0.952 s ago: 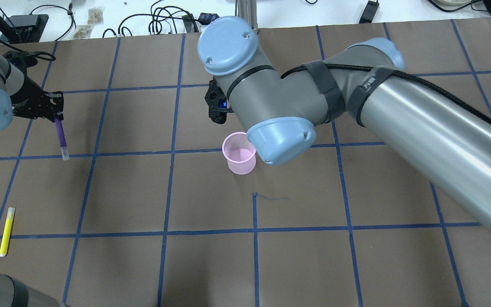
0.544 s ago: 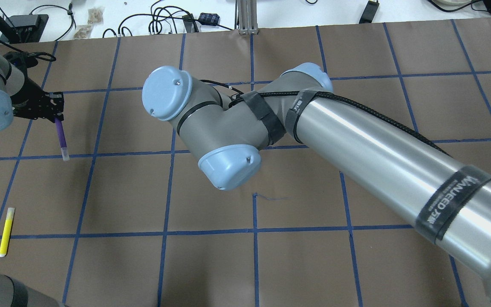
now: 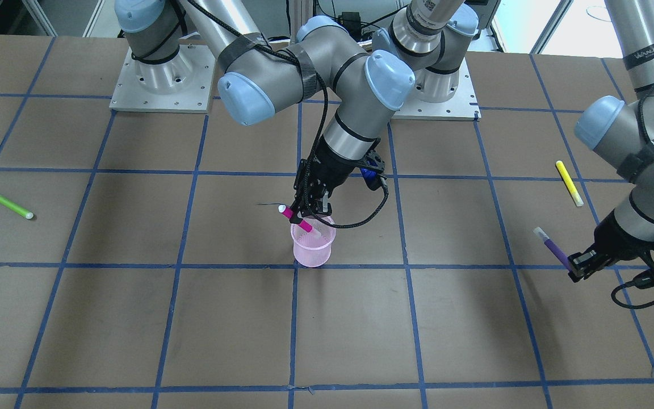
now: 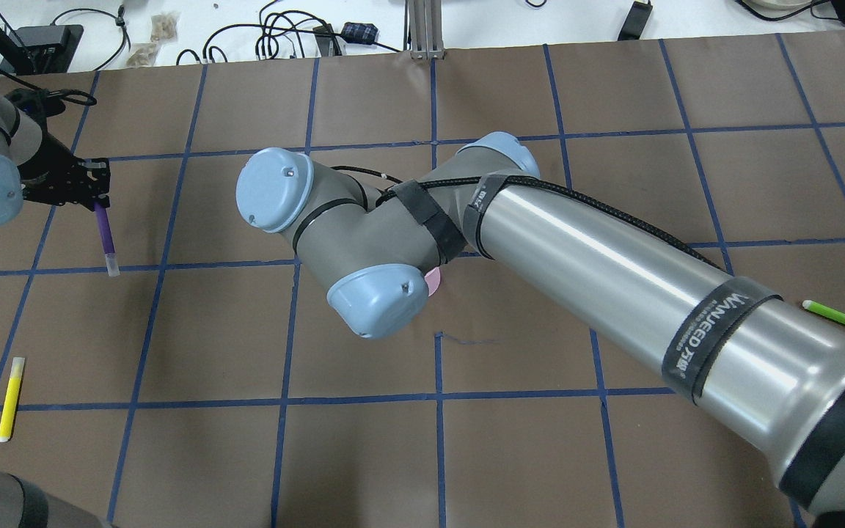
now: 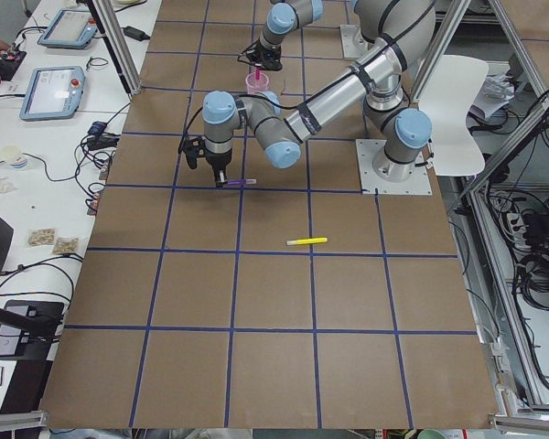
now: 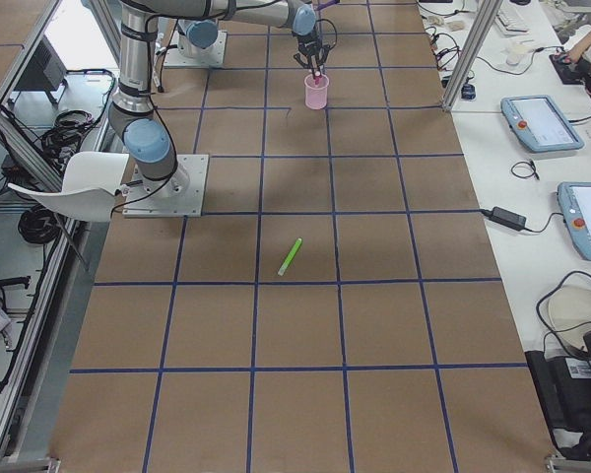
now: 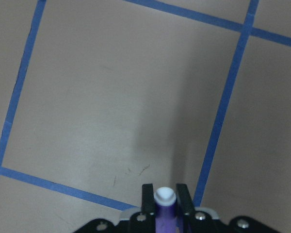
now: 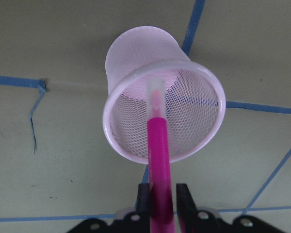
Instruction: Insert purple and pink pens into pink cup
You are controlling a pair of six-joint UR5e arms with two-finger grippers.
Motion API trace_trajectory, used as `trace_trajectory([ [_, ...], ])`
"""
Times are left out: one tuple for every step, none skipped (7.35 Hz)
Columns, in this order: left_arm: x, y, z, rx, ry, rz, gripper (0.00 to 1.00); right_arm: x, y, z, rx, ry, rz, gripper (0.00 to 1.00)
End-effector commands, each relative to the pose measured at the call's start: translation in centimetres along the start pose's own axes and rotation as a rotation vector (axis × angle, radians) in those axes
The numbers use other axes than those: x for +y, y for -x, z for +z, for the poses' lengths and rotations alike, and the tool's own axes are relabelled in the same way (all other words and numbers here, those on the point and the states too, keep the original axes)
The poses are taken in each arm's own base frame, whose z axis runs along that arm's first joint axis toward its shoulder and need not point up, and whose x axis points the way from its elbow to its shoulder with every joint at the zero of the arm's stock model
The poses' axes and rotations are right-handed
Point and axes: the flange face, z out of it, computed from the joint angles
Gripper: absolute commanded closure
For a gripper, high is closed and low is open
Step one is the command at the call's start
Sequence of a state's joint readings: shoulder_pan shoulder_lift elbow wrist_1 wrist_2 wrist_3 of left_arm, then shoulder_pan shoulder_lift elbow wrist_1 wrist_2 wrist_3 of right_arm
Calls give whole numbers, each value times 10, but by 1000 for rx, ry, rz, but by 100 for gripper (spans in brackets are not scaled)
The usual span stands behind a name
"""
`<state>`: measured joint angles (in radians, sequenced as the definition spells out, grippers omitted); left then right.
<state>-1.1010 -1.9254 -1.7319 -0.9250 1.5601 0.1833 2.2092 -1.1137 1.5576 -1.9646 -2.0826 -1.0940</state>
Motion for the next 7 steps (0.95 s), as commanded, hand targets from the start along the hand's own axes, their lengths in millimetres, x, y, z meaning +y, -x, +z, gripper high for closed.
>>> trace_trajectory([
  [0,0,-3,-1,-5,1,100,6,-4,-5,-12,-49,17,0],
  [-1,-3,-3,1,-7,1,100,18,-9,-11,-2,-54,16,0],
  [-1,-9,-7,1,-13,-2,100,46,-16,-25,25,-70,-3,0],
  [-1,-38,-28,3,-54,42,100,85,-28,-26,8,-109,48,0],
  [6,-78,-53,6,-104,119,100,134,-39,-34,-6,-206,147,0],
  [11,-121,-68,16,-163,150,100,187,-46,-35,-14,-248,257,5],
  [21,-164,-78,35,-207,162,100,231,-49,-34,-16,-260,354,5],
])
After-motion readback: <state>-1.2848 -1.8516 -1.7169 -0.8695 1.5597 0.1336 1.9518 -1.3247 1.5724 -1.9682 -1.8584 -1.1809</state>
